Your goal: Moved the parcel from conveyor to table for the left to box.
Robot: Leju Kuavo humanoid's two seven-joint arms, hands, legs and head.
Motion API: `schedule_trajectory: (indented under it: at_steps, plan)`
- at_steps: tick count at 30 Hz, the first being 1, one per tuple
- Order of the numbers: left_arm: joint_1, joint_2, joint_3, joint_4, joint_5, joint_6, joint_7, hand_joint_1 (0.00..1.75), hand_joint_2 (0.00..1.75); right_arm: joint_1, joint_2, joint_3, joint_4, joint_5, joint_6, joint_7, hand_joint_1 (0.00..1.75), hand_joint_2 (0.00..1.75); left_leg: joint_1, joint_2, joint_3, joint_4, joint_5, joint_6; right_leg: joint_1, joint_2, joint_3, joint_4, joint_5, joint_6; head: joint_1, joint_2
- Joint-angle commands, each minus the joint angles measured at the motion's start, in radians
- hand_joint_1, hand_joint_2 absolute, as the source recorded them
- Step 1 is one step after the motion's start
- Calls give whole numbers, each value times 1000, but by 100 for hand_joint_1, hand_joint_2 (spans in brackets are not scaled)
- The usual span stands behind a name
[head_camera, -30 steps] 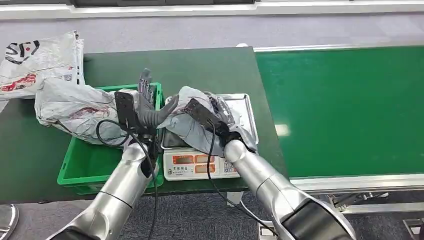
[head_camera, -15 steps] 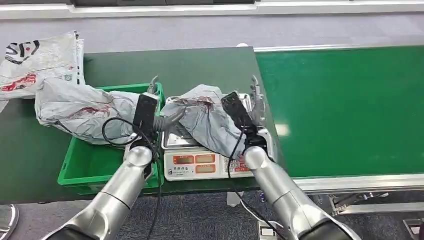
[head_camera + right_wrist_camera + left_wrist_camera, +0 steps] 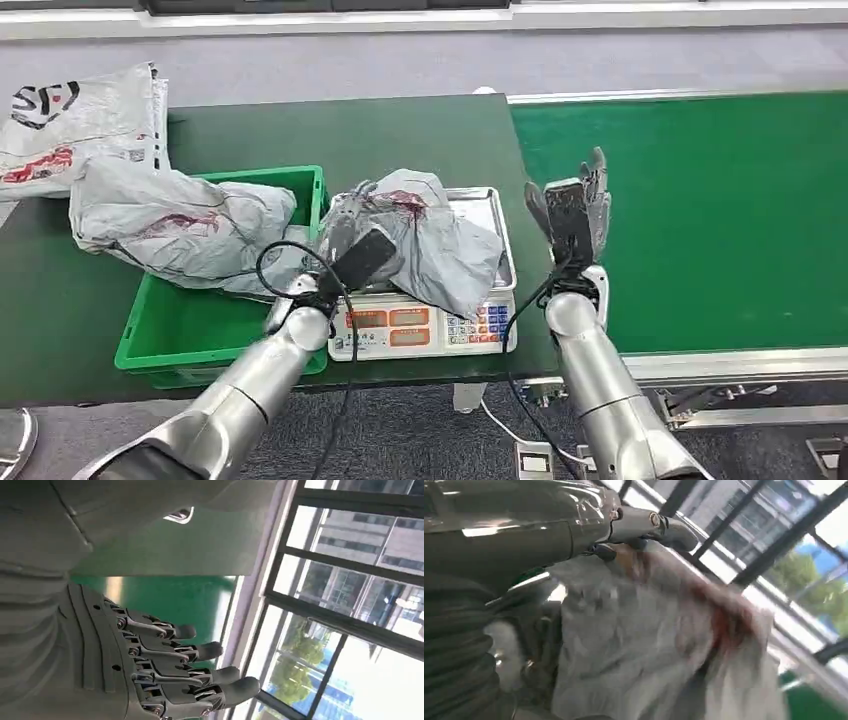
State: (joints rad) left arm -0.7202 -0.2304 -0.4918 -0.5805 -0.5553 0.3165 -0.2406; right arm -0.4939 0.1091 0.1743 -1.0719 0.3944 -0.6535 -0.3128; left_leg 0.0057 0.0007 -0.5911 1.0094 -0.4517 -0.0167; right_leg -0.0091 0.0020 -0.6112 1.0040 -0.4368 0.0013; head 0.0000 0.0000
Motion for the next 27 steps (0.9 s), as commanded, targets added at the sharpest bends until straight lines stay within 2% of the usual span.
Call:
schedule_trajectory:
  at_steps: [1, 6, 8, 9, 10, 12, 14, 16, 21, 24, 27]
  plan:
    - [-109, -20, -384, 277, -298, -216, 104, 0, 175, -57, -25, -57, 189, -71, 8, -48, 0, 175, 0, -2, 3, -2, 0, 1, 0, -2, 4, -3, 0, 0, 0, 0]
    - [-114, -19, -381, 277, -299, -223, 106, 0, 175, -52, -27, -56, 183, -74, 9, -51, 0, 175, 0, -1, 3, -2, 0, 1, -1, -2, 4, -2, 0, 0, 0, 0]
    - [-126, -20, -419, 280, -347, -242, 120, 0, 175, -44, -26, -57, 173, -75, 11, -44, 0, 175, 1, -2, 3, -1, 0, 1, -1, -2, 5, -2, 0, 0, 0, 0]
    - [-130, -23, -415, 280, -346, -249, 115, 113, 175, -39, -26, -57, 169, -76, 14, -43, 0, 175, 0, -2, 2, -1, 0, 1, -1, -2, 4, -1, 0, 0, 0, 0]
    - [-132, -26, -385, 273, -326, -230, 113, 175, 175, -32, -26, -59, 162, -77, 15, -40, 0, 175, 0, -2, 3, -2, 0, 1, -1, -2, 5, -2, 1, 0, 0, 0]
    - [-134, -31, -342, 259, -300, -174, 114, 168, 175, -21, -28, -59, 157, -73, 20, -32, 0, 175, 1, -3, 2, -1, 1, 1, -1, -4, 5, -2, 1, 0, 0, 0]
    - [-131, -37, -263, 238, -245, -97, 98, 175, 175, -14, -31, -60, 154, -79, 27, -32, 0, 175, 0, -4, 3, -2, 2, 2, -1, -5, 5, -3, 1, 1, 0, 0]
    - [-134, -37, -241, 225, -227, -77, 95, 175, 175, -14, -30, -59, 155, -79, 29, -32, 0, 175, 0, -3, 2, -2, 3, 3, -1, -5, 5, -3, 2, 1, 0, 0]
    - [-129, -38, -67, 109, -67, 27, -13, 175, 175, -22, -32, -50, 186, -108, 36, -40, 0, 175, 0, -3, 0, 0, 4, 4, -2, -5, 3, -1, 2, 3, 0, 0]
    - [-145, -15, -55, 12, -64, 47, -2, 175, 175, -20, -36, -47, 193, -121, 32, -55, 0, 175, 0, -3, -1, 0, 4, 4, -2, -5, 1, 0, 2, 3, 0, 0]
    - [-136, -12, -58, -4, -69, 40, 12, 175, 175, -19, -37, -45, 191, -124, 31, -55, 0, 175, 1, -3, -1, 0, 3, 4, -1, -4, 1, -1, 2, 2, 0, 0]
